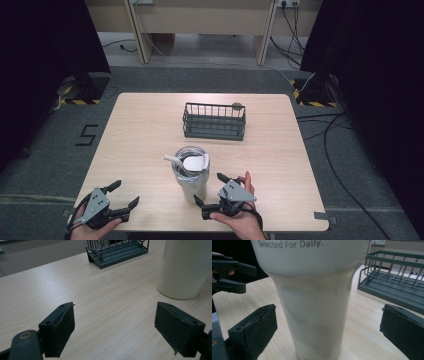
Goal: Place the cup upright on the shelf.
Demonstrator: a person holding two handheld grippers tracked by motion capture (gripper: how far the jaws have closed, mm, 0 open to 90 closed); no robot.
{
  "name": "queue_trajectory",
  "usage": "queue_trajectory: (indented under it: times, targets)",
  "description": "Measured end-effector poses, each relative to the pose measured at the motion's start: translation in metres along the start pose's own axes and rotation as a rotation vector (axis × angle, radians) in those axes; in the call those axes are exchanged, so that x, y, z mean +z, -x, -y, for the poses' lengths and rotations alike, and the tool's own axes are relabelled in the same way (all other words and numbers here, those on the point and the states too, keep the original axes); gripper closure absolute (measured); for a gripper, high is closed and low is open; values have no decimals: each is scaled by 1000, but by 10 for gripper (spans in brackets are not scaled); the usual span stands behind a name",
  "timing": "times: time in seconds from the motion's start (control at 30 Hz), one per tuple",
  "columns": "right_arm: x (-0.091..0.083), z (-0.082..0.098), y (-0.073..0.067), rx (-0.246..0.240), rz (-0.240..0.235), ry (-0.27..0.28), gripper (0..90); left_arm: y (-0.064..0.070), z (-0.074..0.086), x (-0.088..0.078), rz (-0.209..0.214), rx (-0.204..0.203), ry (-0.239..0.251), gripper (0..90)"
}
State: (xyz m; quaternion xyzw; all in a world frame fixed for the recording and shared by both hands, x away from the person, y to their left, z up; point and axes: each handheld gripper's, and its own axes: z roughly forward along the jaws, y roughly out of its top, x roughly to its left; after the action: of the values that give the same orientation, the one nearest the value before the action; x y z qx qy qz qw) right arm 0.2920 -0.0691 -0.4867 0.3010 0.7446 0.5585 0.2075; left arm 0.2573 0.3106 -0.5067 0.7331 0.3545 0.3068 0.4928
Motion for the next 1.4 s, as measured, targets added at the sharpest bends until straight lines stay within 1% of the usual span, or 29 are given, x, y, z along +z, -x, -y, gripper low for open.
queue_trajectory:
  times: [0.13,0.17,0.33,0.43,0.47,0.57,0.67,0.77,0.87,0.9,0.97,1.0,1.13,1.23,1.27,1.4]
  targets:
    - [7,0,-2,2,-2,-6,4,0,0,-1,0,1,2,159]
    - [11,-1,-2,-3,2,-8,2,0,0,-1,0,1,2,159]
    - [20,-4,-3,5,-1,-1,1,-1,-1,-1,0,1,5,159]
    - [26,-3,-6,-4,3,-8,2,0,-1,-1,0,2,6,159]
    - [26,-3,-6,-4,3,-8,2,0,-1,-1,0,2,6,159]
    - [34,-2,-7,4,4,-14,2,-1,-1,-2,0,4,7,159]
    - [38,-1,-7,-4,7,-12,3,-1,-1,-2,-1,5,8,159]
    - [42,0,-8,11,5,0,15,-1,-1,-2,1,4,5,159]
    - [44,1,-9,13,7,4,36,0,-1,-2,2,5,5,159]
    - [46,2,-11,6,5,10,67,0,-1,-1,2,5,4,159]
    - [48,2,-13,-1,6,13,84,0,0,-1,2,6,2,160]
    - [49,2,-13,-18,16,17,92,0,0,-1,2,7,-1,160]
    - [50,2,-12,-28,16,26,97,-1,1,0,4,9,-6,160]
    - [50,3,-13,-26,17,37,99,0,1,0,7,8,-6,161]
    - [50,5,-14,-26,23,55,101,0,2,0,9,8,-10,162]
    - [50,6,-14,-31,25,68,102,0,1,0,8,9,-8,162]
